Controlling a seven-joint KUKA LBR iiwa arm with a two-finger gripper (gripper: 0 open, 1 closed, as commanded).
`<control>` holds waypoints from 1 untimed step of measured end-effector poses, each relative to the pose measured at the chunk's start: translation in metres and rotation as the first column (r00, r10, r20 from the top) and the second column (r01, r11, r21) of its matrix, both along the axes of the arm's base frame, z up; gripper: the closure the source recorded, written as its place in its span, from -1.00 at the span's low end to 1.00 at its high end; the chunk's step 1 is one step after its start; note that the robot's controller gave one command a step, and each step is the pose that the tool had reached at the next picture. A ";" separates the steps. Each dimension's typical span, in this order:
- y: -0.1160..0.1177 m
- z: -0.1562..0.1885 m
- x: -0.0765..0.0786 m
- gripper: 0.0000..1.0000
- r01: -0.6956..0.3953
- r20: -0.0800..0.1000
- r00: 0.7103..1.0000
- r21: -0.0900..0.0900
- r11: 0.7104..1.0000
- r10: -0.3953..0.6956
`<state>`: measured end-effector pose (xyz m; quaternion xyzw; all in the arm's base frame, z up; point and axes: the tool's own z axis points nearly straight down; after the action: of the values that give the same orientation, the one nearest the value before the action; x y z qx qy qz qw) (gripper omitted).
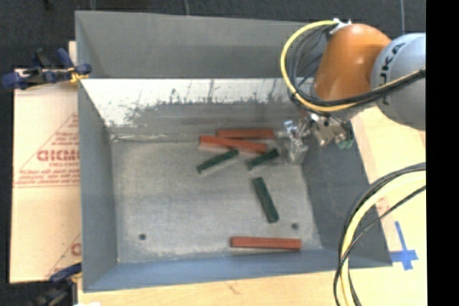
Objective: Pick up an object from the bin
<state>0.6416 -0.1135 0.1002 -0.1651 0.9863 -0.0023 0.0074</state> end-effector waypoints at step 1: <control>-0.005 0.036 -0.012 1.00 0.023 -0.019 1.000 0.004 1.000 -0.023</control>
Offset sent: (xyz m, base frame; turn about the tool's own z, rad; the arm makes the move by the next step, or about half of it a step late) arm 0.0111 -0.0109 -0.0297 -0.0267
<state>0.6294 -0.1186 0.1364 -0.1538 0.9881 0.0014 -0.0016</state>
